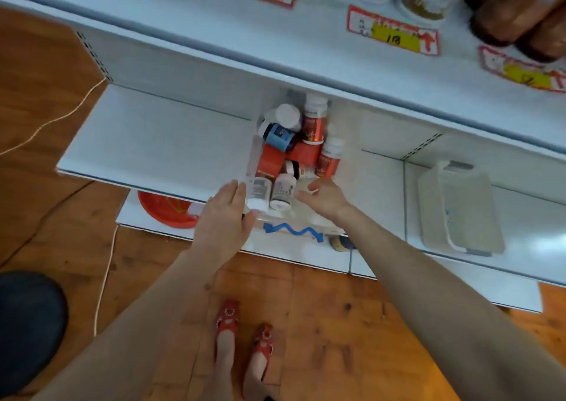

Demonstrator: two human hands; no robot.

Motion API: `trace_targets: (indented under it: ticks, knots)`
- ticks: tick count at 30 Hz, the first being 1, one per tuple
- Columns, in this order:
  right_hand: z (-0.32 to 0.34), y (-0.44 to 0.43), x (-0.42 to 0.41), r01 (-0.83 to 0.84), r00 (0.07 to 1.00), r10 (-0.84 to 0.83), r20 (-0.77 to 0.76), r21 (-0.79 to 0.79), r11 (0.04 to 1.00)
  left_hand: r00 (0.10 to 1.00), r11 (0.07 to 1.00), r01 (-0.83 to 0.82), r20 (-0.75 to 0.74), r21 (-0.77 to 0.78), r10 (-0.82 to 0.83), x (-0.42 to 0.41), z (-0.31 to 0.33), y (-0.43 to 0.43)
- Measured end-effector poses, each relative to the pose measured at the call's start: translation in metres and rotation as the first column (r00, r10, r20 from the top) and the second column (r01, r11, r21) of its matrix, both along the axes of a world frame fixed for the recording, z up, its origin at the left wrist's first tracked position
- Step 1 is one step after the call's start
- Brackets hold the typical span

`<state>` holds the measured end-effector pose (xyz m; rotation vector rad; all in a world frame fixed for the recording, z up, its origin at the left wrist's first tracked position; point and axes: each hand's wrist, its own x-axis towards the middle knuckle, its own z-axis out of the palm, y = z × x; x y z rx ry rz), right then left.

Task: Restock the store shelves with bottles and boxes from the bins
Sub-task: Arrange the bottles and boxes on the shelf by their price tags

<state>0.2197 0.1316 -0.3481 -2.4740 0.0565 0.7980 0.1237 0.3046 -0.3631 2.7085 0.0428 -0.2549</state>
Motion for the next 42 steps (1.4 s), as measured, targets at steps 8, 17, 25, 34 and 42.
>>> trace_targets:
  ticks: [8, 17, 25, 34, 42]
  knots:
    - [-0.081, 0.026, 0.039, 0.077, 0.953, -0.092, -0.289, -0.064, 0.995, 0.994, 0.998, -0.026, 0.110, 0.055, 0.020, 0.004, -0.033, 0.005]
    - [-0.107, 0.026, 0.045, 0.195, 0.914, -0.177, -0.366, 0.014, 0.981, 0.980, 0.994, -0.001, 0.196, 0.105, -0.020, 0.004, -0.034, 0.007]
    - [-0.037, -0.016, 0.030, 0.248, 0.953, -0.215, -0.213, 0.146, 0.958, 0.997, 0.994, -0.042, 0.052, -0.098, 0.048, 0.016, -0.009, 0.001]
    - [0.027, -0.097, -0.023, 0.419, 0.829, -0.506, 0.239, 0.333, 0.844, 0.994, 0.954, -0.018, 0.100, -0.301, 0.051, 0.095, -0.018, -0.068]
    - [0.013, -0.125, -0.047, 0.527, 0.738, -0.659, 0.146, 0.486, 0.698, 0.978, 0.908, -0.206, -0.119, -0.364, 0.174, 0.146, -0.068, -0.138]
